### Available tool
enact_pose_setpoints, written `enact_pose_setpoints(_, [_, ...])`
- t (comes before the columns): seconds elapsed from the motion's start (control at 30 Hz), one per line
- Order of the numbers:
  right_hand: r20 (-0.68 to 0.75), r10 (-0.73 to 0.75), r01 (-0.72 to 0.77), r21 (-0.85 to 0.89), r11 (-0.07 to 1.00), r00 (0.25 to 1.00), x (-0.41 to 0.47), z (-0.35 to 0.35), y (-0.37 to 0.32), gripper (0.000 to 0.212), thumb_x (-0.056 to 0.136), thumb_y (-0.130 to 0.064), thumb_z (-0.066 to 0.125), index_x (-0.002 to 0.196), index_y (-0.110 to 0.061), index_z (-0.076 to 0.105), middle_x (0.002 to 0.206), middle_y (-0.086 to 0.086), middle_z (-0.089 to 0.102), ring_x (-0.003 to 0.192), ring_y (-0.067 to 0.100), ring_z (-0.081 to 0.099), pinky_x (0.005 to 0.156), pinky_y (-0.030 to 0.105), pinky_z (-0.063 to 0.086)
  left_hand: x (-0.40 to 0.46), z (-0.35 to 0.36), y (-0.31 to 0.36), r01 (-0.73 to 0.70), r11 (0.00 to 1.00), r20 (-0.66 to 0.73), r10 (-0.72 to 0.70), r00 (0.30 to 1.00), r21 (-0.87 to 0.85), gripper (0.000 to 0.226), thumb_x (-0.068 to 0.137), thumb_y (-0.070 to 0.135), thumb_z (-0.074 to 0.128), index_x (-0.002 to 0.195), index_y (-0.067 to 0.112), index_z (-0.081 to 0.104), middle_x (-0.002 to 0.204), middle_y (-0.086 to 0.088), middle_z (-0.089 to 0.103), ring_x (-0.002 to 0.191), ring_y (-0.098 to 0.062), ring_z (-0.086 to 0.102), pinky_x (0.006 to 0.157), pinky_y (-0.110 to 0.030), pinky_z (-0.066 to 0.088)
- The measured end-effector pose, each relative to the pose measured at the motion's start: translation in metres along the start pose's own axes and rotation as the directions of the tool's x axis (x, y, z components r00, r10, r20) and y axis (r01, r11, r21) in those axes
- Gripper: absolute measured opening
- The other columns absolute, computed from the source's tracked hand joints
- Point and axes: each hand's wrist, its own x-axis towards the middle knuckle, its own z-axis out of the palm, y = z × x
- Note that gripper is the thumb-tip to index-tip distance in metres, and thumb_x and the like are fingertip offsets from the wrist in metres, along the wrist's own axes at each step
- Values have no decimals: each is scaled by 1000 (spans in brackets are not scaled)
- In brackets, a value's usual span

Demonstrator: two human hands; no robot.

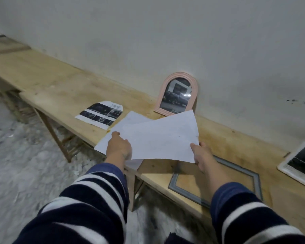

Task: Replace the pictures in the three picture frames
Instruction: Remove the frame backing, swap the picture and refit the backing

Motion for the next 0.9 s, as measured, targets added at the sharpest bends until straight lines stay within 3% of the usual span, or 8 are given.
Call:
enact_pose_setpoints(0.17, [56,11,-11,2,1000,998,9,95,-18,38,98,-12,52,135,-10,47,124,12,60,92,25,59,69,32,50,70,-57,-35,68,997,-52,-66,996,38,31,96,14,46,124,2,53,125,-18,59,109,-37,56,86,-35,43])
enact_pose_setpoints(0.23, [59,-2,2,-5,1000,998,15,131,-20,38,96,-10,55,134,-10,49,124,12,61,90,25,60,61,28,48,98,-78,-47,59,995,-53,-55,997,82,27,95,13,44,113,0,60,117,-18,62,101,-36,57,79,-34,43])
enact_pose_setpoints(0.3, [63,-11,12,-7,1000,998,19,156,-22,39,95,-9,55,133,-9,49,121,10,62,88,25,59,56,26,44,115,-91,-56,53,993,-52,-47,998,105,28,95,12,42,111,0,60,114,-17,63,94,-34,56,74,-33,41])
enact_pose_setpoints(0.4, [58,-1,3,-34,999,998,25,198,-23,40,95,-11,55,134,-10,48,115,9,59,88,24,55,69,28,42,144,-113,-71,74,989,-67,-66,996,127,29,97,16,42,115,2,59,116,-17,61,89,-32,52,73,-33,39])
enact_pose_setpoints(0.53, [50,33,-30,-53,998,998,34,240,-22,43,93,-19,56,136,-16,46,128,11,58,92,25,51,67,28,39,177,-133,-86,93,987,-69,-84,994,130,35,98,24,41,119,2,58,119,-16,61,95,-33,56,75,-33,40])
enact_pose_setpoints(0.63, [49,49,-46,-51,998,998,44,266,-24,40,94,-17,55,133,-15,47,126,10,58,95,25,53,74,30,40,202,-142,-91,104,988,-78,-95,992,111,34,97,24,43,119,4,58,118,-15,62,93,-30,54,78,-33,41])
enact_pose_setpoints(0.77, [62,57,-52,-84,995,996,63,296,-32,37,94,-15,53,131,-14,47,122,7,56,98,25,53,76,30,41,229,-147,-88,132,988,-80,-126,989,82,38,99,21,42,133,5,49,132,-16,54,111,-33,53,86,-35,42])
enact_pose_setpoints(0.9, [52,99,-96,-58,994,994,86,324,-40,24,91,-12,52,115,-15,51,110,8,57,88,25,53,64,27,43,252,-146,-81,90,962,-73,-73,995,256,50,97,22,43,145,8,34,146,-14,37,131,-34,39,104,-42,37])
